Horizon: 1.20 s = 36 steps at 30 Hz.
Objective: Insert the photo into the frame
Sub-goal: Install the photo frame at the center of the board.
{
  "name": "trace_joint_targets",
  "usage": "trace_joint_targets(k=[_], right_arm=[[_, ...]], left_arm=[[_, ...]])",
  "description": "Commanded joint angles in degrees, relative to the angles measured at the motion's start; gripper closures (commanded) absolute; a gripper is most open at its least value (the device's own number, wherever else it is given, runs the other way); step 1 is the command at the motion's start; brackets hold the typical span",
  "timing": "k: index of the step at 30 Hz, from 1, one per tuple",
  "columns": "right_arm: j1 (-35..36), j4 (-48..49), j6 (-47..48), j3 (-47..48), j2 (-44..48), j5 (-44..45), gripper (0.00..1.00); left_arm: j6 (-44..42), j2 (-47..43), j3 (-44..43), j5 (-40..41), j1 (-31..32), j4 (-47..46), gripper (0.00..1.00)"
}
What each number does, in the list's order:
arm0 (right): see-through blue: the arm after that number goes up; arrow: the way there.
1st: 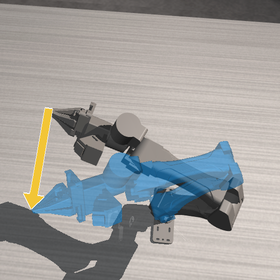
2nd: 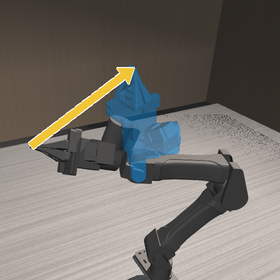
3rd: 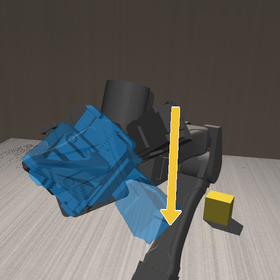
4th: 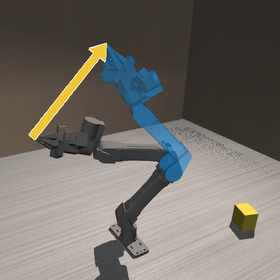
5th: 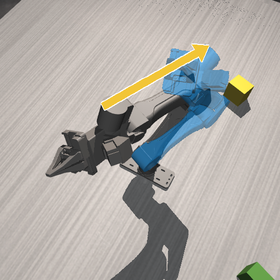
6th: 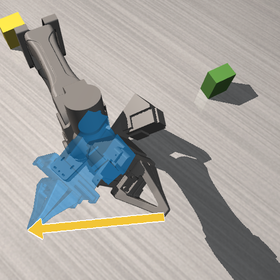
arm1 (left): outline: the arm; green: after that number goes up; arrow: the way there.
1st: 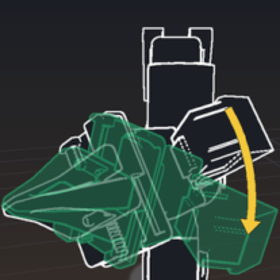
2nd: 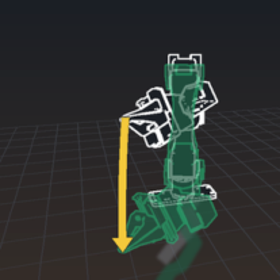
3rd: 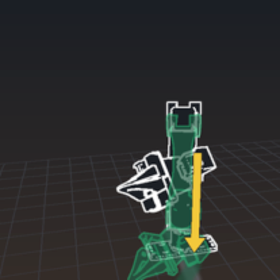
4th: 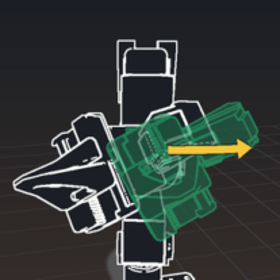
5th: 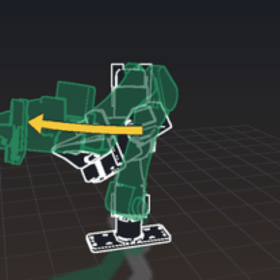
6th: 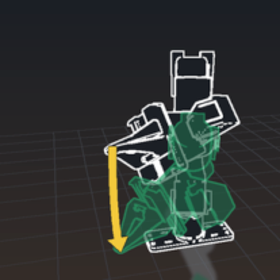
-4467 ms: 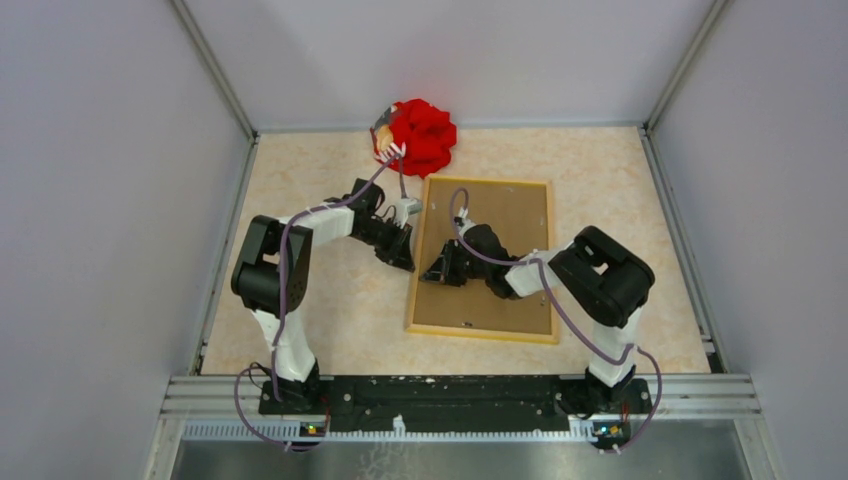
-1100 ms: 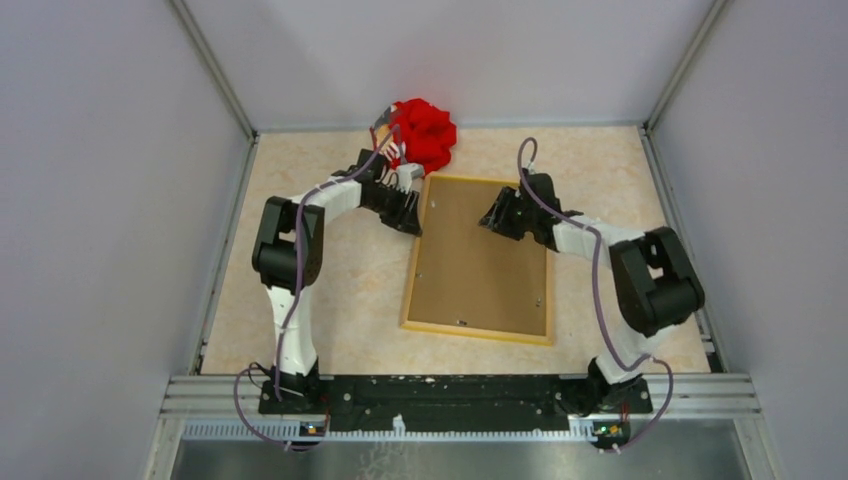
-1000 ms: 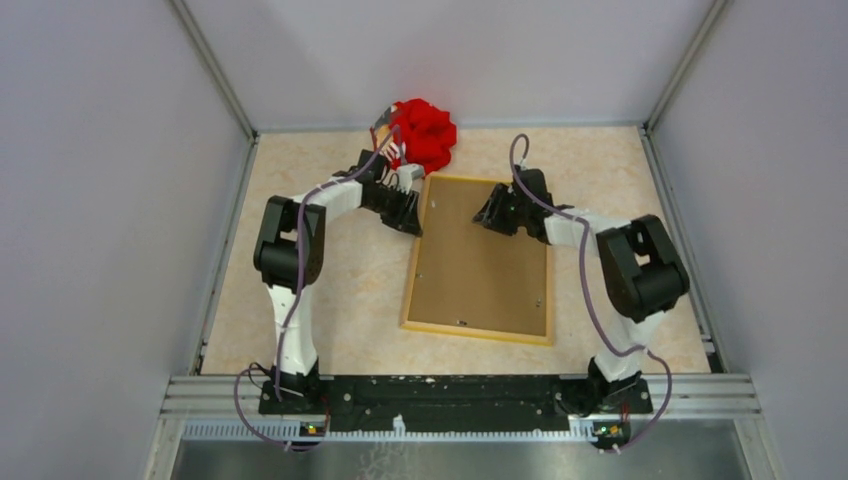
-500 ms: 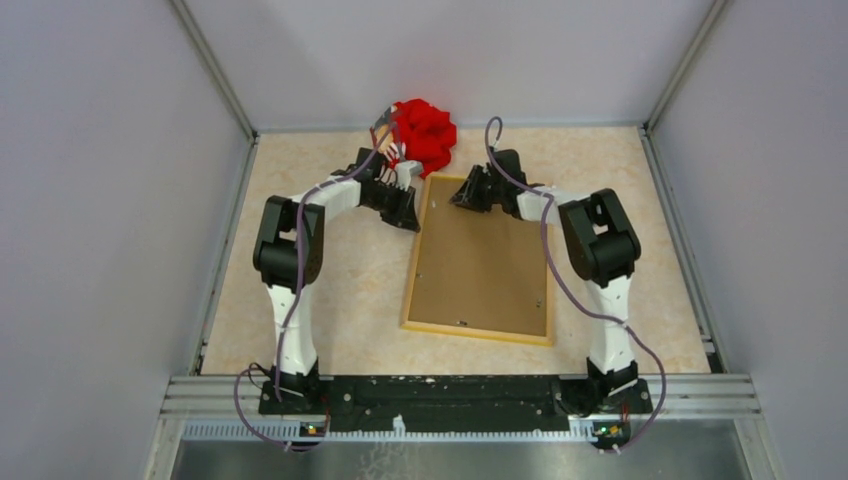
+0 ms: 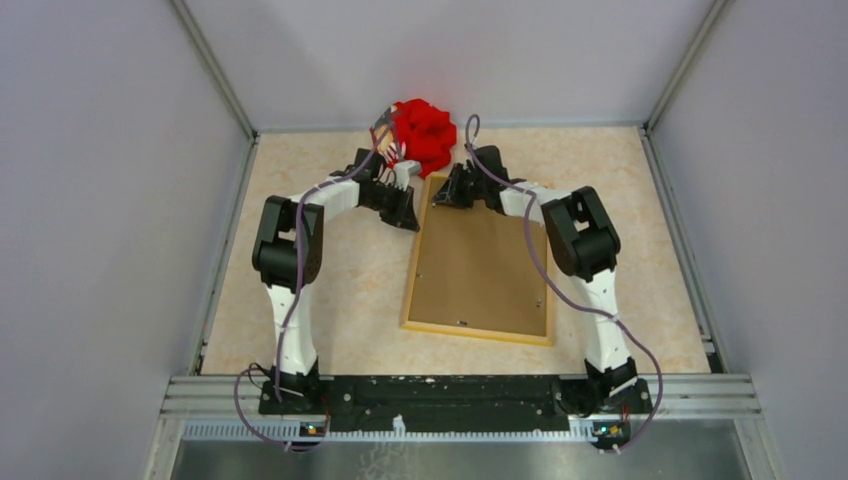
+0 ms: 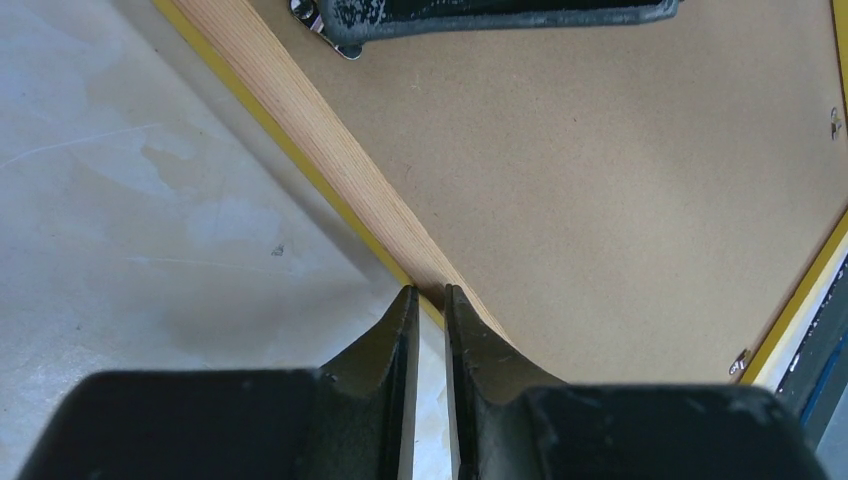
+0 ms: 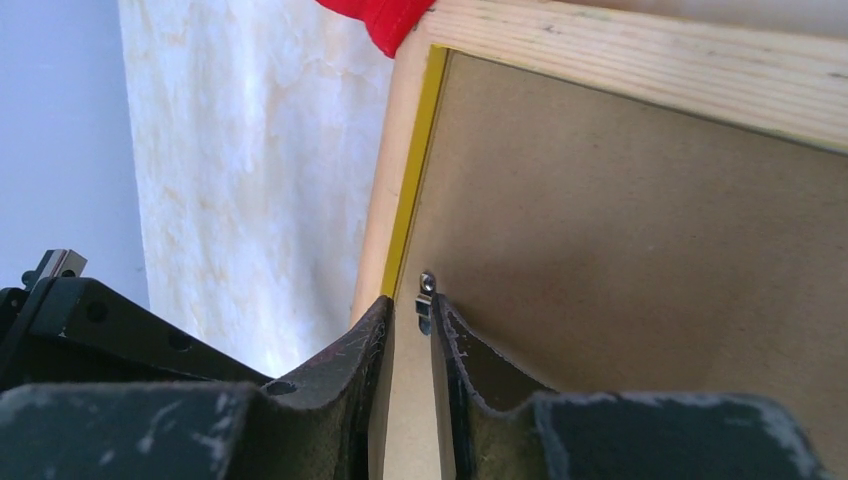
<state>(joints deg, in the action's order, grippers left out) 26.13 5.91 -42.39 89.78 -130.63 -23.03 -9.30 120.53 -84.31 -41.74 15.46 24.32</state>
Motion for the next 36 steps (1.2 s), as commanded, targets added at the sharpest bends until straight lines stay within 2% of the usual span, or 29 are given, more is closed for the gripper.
trace_joint_targets(k=[1, 15, 36], right_arm=[[0.93, -2.94, 1.70, 2.19, -1.99, -0.85, 0.80], [1.48, -1.83, -1.22, 0.94, -1.83, -0.88, 0.84], [2.25, 0.15, -3.61, 2.07, -3.26, 1.49, 0.84]], left_arm=[[-1.07, -0.18, 1.47, 0.28, 0.47, -0.20, 0.81], [-1.11, -0.70, 1.41, -0.34, 0.51, 0.10, 0.81], [-1.51, -0.73, 1.35, -0.97, 0.52, 0.71, 0.82]])
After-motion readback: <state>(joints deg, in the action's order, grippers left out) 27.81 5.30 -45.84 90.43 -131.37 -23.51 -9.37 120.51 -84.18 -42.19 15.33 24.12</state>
